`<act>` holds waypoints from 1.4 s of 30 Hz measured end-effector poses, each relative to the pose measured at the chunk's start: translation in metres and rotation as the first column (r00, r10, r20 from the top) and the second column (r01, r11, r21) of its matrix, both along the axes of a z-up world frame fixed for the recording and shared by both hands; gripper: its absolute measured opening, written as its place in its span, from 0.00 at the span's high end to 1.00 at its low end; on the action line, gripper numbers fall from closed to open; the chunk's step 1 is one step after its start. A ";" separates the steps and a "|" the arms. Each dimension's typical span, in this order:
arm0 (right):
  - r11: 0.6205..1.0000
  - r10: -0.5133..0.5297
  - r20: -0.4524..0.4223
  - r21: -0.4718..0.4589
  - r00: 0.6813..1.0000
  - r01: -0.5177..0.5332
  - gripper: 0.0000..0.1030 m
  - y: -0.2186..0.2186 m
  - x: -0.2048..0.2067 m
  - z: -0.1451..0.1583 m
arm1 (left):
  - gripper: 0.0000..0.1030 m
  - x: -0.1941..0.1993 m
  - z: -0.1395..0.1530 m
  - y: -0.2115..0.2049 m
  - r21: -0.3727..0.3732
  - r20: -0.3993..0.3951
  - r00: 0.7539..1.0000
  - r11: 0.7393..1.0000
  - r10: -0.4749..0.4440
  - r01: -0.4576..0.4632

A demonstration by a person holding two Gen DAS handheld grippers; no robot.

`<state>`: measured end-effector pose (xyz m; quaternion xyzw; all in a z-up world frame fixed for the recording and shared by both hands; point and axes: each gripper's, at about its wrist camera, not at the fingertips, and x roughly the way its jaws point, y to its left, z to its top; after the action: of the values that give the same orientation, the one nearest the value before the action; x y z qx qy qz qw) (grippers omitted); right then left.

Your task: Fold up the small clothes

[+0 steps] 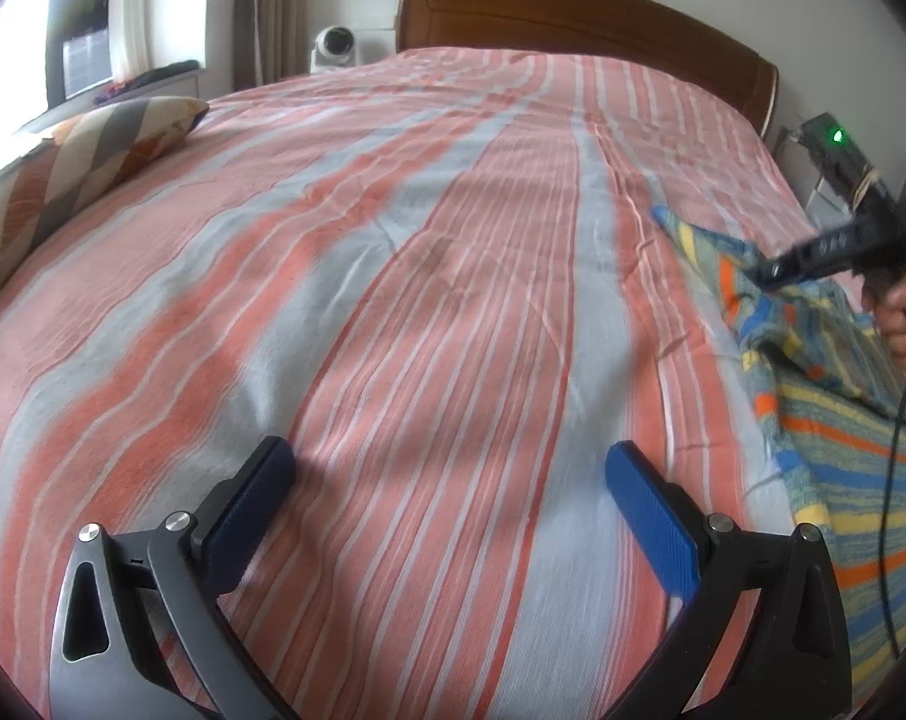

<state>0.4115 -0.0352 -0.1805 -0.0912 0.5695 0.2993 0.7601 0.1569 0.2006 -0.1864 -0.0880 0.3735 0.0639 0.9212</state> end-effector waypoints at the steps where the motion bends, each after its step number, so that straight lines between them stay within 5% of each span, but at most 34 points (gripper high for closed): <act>1: 1.000 0.022 0.025 -0.022 0.999 -0.021 0.73 0.004 -0.005 -0.001 | 0.01 0.000 0.000 0.001 0.000 0.002 1.000 1.000 0.000 0.000; 2: 0.999 0.028 0.068 -0.040 0.997 -0.025 0.97 0.009 -0.007 0.001 | 0.01 -0.001 0.000 0.000 0.000 0.003 1.000 1.000 -0.001 0.001; 7: 0.997 -0.056 0.159 -0.036 0.986 0.063 0.92 0.016 -0.015 0.001 | 0.01 0.000 0.001 0.001 -0.001 0.005 1.000 1.000 -0.002 0.002; 12: 0.979 -0.192 0.231 0.115 0.954 0.169 0.40 -0.030 -0.051 0.040 | 0.01 0.000 0.000 0.000 -0.001 0.004 1.000 1.000 -0.002 0.002; 19: 0.962 -0.245 0.333 0.200 0.911 0.186 0.26 -0.107 -0.162 0.086 | 0.01 0.000 0.001 0.000 0.003 0.002 1.000 1.000 -0.002 0.002; 23: 0.950 -0.311 0.454 0.132 0.835 0.282 0.06 -0.154 -0.255 0.089 | 0.01 0.001 0.002 -0.002 0.023 -0.011 1.000 1.000 0.001 -0.001; 31: 0.813 -0.516 0.540 0.065 0.665 0.578 0.04 -0.265 -0.402 0.063 | 0.01 -0.002 0.004 -0.004 0.029 -0.022 1.000 1.000 0.003 -0.002; 36: 0.728 -0.617 0.528 0.099 0.584 0.679 0.04 -0.309 -0.431 0.053 | 0.01 -0.020 0.021 -0.015 -0.010 -0.041 0.999 1.000 0.009 -0.009; 42: 0.726 -0.624 0.542 0.136 0.563 0.674 0.04 -0.304 -0.423 0.050 | 0.01 -0.058 0.045 -0.052 -0.085 -0.062 0.996 0.994 -0.068 0.062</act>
<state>-0.0114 -0.3388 -0.1308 0.0093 0.3299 -0.0659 0.9417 0.0987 0.1481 -0.1413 -0.1117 0.4082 0.0213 0.9058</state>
